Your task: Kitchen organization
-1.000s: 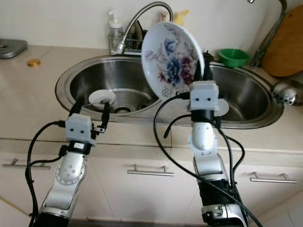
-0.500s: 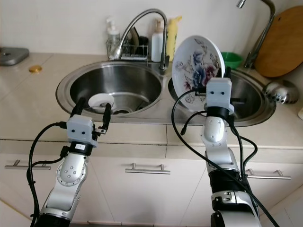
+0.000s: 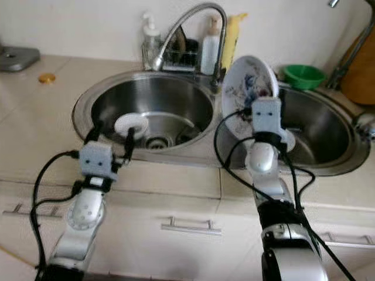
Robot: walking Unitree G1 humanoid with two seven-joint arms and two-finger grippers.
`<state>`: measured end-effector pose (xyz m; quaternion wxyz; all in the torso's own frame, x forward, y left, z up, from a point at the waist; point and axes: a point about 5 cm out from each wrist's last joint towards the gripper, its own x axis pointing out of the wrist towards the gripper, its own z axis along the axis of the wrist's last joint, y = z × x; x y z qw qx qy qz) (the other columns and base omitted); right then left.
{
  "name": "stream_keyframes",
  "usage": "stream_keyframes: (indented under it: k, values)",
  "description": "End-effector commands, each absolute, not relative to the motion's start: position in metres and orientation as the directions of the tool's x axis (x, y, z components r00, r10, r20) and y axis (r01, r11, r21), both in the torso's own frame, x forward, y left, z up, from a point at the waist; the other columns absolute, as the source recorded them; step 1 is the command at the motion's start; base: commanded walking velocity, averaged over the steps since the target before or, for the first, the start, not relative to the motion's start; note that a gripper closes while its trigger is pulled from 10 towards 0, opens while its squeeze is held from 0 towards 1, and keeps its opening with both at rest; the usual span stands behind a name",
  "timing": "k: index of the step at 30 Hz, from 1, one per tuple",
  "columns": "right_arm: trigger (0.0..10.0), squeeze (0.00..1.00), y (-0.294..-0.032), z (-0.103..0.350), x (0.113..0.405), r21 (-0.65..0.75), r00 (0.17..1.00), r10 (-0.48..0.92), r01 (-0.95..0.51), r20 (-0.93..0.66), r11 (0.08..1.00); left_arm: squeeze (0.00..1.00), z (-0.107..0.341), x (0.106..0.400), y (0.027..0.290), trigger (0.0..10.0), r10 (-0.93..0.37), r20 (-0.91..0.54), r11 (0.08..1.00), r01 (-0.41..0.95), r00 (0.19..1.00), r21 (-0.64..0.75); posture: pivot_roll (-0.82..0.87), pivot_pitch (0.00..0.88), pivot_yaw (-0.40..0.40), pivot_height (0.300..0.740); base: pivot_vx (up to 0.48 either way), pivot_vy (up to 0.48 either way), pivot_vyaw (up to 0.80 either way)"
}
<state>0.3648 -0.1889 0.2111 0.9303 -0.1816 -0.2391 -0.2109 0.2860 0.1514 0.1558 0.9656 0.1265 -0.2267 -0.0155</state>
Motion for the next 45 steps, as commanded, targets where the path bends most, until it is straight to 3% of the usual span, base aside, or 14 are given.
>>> stream_keyframes:
  k: [1,7,8,9,10,11,20,24,27,31,35,40,44,45]
  values:
    - [0.0,0.0,-0.199,0.221,0.365,-0.219,0.764,-0.336,0.521,0.55,0.825,0.0,0.156,0.285,0.144,10.0,-0.106,0.437,0.97,-0.004,0.893,0.243,0.1,0.0,-0.043,0.74,0.0,0.0,0.0]
    - [0.0,0.0,-0.204,0.218,0.367,-0.234,0.758,-0.367,0.554,0.539,0.799,0.0,0.155,0.285,0.143,10.0,-0.115,0.436,0.969,0.005,0.893,0.246,0.1,0.0,-0.042,0.74,0.0,0.0,0.0]
    - [3.5,0.0,-0.208,0.217,0.37,-0.257,0.756,-0.384,0.575,0.53,0.777,0.0,0.154,0.285,0.142,10.0,-0.12,0.434,0.969,0.01,0.893,0.249,0.11,0.0,-0.042,0.74,0.0,0.0,0.0]
    - [5.6,0.0,-0.211,0.216,0.371,-0.275,0.759,-0.391,0.582,0.52,0.765,0.0,0.154,0.285,0.142,10.0,-0.122,0.433,0.968,0.011,0.893,0.249,0.11,0.0,-0.042,0.74,0.0,0.0,0.0]
    - [5.6,0.0,-0.212,0.215,0.372,-0.286,0.762,-0.395,0.586,0.514,0.758,0.0,0.154,0.285,0.142,10.0,-0.123,0.433,0.968,0.012,0.893,0.25,0.11,0.0,-0.042,0.74,0.0,0.0,0.0]
    - [10.0,0.0,-0.215,0.214,0.374,-0.31,0.767,-0.4,0.591,0.502,0.744,0.0,0.154,0.285,0.142,10.0,-0.125,0.432,0.968,0.014,0.893,0.25,0.11,0.0,-0.042,0.74,0.0,0.0,0.0]
    - [10.0,0.0,-0.238,0.2,0.384,-0.472,0.814,-0.463,0.58,0.35,0.664,0.0,0.153,0.285,0.142,10.0,-0.129,0.429,0.967,0.018,0.894,0.253,0.11,0.0,-0.042,0.74,0.0,0.0,0.0]
    - [10.0,0.0,-0.239,0.17,0.389,-0.6,0.897,-0.433,0.395,0.089,0.695,0.0,0.153,0.286,0.141,10.0,-0.133,0.424,0.967,0.023,0.896,0.255,0.11,0.0,-0.038,0.74,0.0,0.0,0.0]
    - [10.0,0.0,-0.237,0.153,0.388,-0.622,0.907,-0.418,0.297,-0.053,0.725,0.0,0.154,0.287,0.139,10.0,-0.138,0.425,0.966,0.028,0.895,0.256,0.12,0.0,-0.041,0.74,0.0,0.0,0.0]
    - [10.0,0.0,-0.234,0.147,0.388,-0.645,0.91,-0.396,0.232,-0.119,0.728,0.0,0.155,0.288,0.14,10.0,-0.136,0.426,0.967,0.025,0.894,0.255,0.12,0.0,-0.04,0.74,0.0,0.0,0.0]
    - [10.0,0.0,-0.229,0.138,0.387,-0.587,0.903,-0.367,0.177,-0.222,0.79,0.0,0.154,0.289,0.14,10.0,-0.136,0.422,0.966,0.025,0.896,0.259,0.12,0.0,-0.041,0.74,0.0,0.0,0.0]
    - [10.0,0.0,-0.222,0.122,0.383,-0.324,0.872,-0.31,0.189,-0.38,0.927,0.0,0.153,0.289,0.139,10.0,-0.138,0.417,0.965,0.028,0.898,0.261,0.12,0.0,-0.044,0.74,0.0,0.0,0.0]
    - [10.0,0.0,-0.22,0.119,0.382,-0.246,0.864,-0.287,0.198,-0.413,0.949,0.0,0.153,0.289,0.139,10.0,-0.138,0.416,0.965,0.028,0.899,0.261,0.12,0.0,-0.044,0.74,0.0,0.0,0.0]
    - [10.0,1.0,-0.221,0.118,0.382,-0.212,0.865,-0.286,0.214,-0.413,0.953,0.0,0.152,0.289,0.14,10.0,-0.137,0.414,0.965,0.026,0.9,0.263,0.13,0.0,-0.047,0.74,0.0,0.0,0.0]
